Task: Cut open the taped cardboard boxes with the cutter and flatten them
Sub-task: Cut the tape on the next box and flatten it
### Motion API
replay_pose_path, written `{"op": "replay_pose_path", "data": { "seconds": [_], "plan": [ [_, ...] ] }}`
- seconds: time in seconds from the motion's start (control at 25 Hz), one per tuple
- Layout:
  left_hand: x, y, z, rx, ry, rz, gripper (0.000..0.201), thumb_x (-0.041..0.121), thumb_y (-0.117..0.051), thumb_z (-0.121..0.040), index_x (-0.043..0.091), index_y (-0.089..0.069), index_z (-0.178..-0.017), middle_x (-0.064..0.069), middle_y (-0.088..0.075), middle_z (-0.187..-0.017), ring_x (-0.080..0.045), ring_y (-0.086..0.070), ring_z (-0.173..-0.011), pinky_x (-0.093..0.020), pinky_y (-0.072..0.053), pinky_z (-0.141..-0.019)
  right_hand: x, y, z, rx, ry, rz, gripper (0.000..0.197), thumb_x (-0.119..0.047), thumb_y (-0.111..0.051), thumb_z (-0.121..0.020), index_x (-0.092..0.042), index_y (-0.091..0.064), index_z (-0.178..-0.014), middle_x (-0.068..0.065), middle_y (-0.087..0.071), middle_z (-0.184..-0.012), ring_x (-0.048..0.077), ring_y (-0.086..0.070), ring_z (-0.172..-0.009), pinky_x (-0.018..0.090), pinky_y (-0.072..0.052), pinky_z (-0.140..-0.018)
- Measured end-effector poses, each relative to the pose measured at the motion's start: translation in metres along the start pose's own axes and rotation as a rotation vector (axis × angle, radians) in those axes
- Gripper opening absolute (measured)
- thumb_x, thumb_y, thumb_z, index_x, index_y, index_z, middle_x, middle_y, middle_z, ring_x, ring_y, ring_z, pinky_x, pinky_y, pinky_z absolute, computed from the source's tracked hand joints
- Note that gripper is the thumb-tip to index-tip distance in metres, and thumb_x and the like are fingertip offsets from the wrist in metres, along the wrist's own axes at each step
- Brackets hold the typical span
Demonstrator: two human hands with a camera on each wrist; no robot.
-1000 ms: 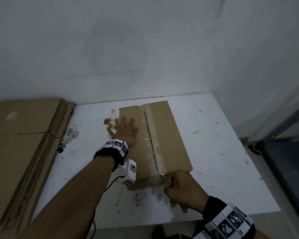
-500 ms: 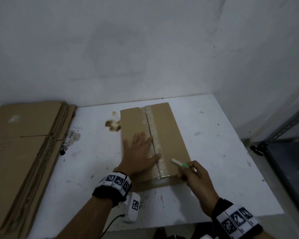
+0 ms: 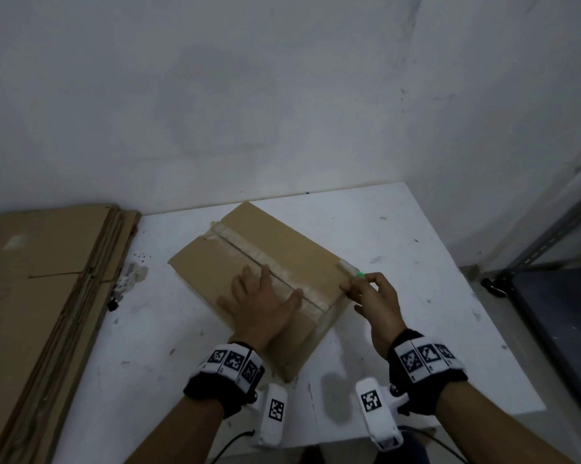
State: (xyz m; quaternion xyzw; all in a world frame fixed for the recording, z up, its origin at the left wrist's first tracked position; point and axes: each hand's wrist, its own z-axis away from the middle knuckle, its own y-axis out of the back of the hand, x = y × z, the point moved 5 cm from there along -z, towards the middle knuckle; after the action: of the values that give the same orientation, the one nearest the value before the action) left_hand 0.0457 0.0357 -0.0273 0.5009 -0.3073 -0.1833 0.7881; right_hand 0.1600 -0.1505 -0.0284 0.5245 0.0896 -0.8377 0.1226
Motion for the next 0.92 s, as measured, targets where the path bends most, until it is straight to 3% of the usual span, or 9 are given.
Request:
{"op": "replay_pose_path", "data": {
  "seconds": [0.08, 0.2, 0.28, 0.4, 0.56, 0.72, 0.84, 0.92],
  "plan": [
    [0.004, 0.006, -0.009, 0.056, -0.141, -0.047, 0.083, 0.077, -0.039, -0.088, 0.036, -0.016, -0.156, -0.003, 0.009, -0.166, -0.033, 0.01, -0.151, -0.067, 0.003, -0.115, 0.013, 0.008, 0.007, 0.107, -0.024, -0.027, 0.017, -0.026, -0.055, -0.1, -0.016, -0.057, -0.086, 0.01, -0.074, -0.097, 0.024, -0.068, -0.096, 0.044, -0.05, -0.094],
    [0.005, 0.003, -0.023, -0.019, -0.3, -0.169, 0.077, 0.077, -0.028, -0.091, 0.042, -0.008, -0.156, 0.003, 0.017, -0.166, -0.029, 0.02, -0.151, -0.068, 0.01, -0.113, 0.035, 0.013, 0.021, 0.19, -0.175, -0.148, 0.015, -0.026, -0.06, -0.099, -0.015, -0.068, -0.094, 0.011, -0.072, -0.097, 0.026, -0.063, -0.086, 0.042, -0.054, -0.085],
    [-0.002, -0.004, -0.028, -0.101, -0.293, -0.185, 0.079, 0.08, -0.02, -0.088, 0.046, 0.002, -0.156, 0.004, 0.023, -0.164, -0.029, 0.023, -0.15, -0.069, 0.012, -0.113, 0.043, 0.01, 0.027, 0.166, -0.249, -0.184, 0.015, -0.024, -0.061, -0.098, -0.013, -0.071, -0.097, 0.013, -0.072, -0.095, 0.028, -0.066, -0.083, 0.043, -0.056, -0.083],
    [-0.006, -0.01, -0.029, -0.118, -0.297, -0.189, 0.089, 0.091, -0.009, -0.078, 0.048, 0.009, -0.154, 0.004, 0.026, -0.163, -0.03, 0.024, -0.15, -0.071, 0.011, -0.112, 0.043, 0.0, 0.033, 0.069, -0.275, -0.149, 0.012, -0.016, -0.063, -0.097, -0.007, -0.071, -0.094, 0.017, -0.074, -0.092, 0.029, -0.069, -0.077, 0.042, -0.058, -0.081],
    [-0.007, -0.012, -0.031, -0.124, -0.302, -0.199, 0.085, 0.087, -0.008, -0.08, 0.048, 0.01, -0.154, 0.003, 0.027, -0.163, -0.031, 0.024, -0.15, -0.071, 0.011, -0.111, 0.036, -0.014, 0.039, -0.039, -0.252, -0.081, 0.013, -0.01, -0.062, -0.097, -0.003, -0.066, -0.087, 0.022, -0.073, -0.087, 0.028, -0.065, -0.062, 0.033, -0.06, -0.063],
    [-0.008, -0.013, -0.032, -0.11, -0.309, -0.197, 0.079, 0.081, -0.012, -0.085, 0.048, 0.011, -0.154, 0.003, 0.026, -0.163, -0.031, 0.024, -0.15, -0.071, 0.012, -0.111, 0.034, -0.015, 0.044, -0.059, -0.228, -0.034, 0.015, -0.01, -0.06, -0.099, -0.003, -0.063, -0.085, 0.023, -0.073, -0.088, 0.028, -0.066, -0.057, 0.036, -0.061, -0.065],
    [-0.009, -0.013, -0.03, -0.106, -0.329, -0.163, 0.092, 0.092, 0.0, -0.072, 0.049, 0.012, -0.153, 0.004, 0.027, -0.163, -0.03, 0.025, -0.149, -0.07, 0.013, -0.111, 0.035, -0.016, 0.05, -0.103, -0.213, 0.019, 0.015, -0.012, -0.059, -0.099, -0.002, -0.063, -0.089, 0.021, -0.074, -0.088, 0.027, -0.067, -0.057, 0.035, -0.06, -0.064],
    [-0.01, -0.012, -0.03, -0.096, -0.339, -0.133, 0.096, 0.094, 0.0, -0.069, 0.049, 0.013, -0.153, 0.002, 0.029, -0.162, -0.03, 0.026, -0.149, -0.069, 0.014, -0.11, 0.036, -0.017, 0.054, -0.127, -0.2, 0.028, 0.016, -0.014, -0.059, -0.1, -0.001, -0.062, -0.09, 0.022, -0.074, -0.088, 0.027, -0.068, -0.059, 0.033, -0.06, -0.061]
  ]
}}
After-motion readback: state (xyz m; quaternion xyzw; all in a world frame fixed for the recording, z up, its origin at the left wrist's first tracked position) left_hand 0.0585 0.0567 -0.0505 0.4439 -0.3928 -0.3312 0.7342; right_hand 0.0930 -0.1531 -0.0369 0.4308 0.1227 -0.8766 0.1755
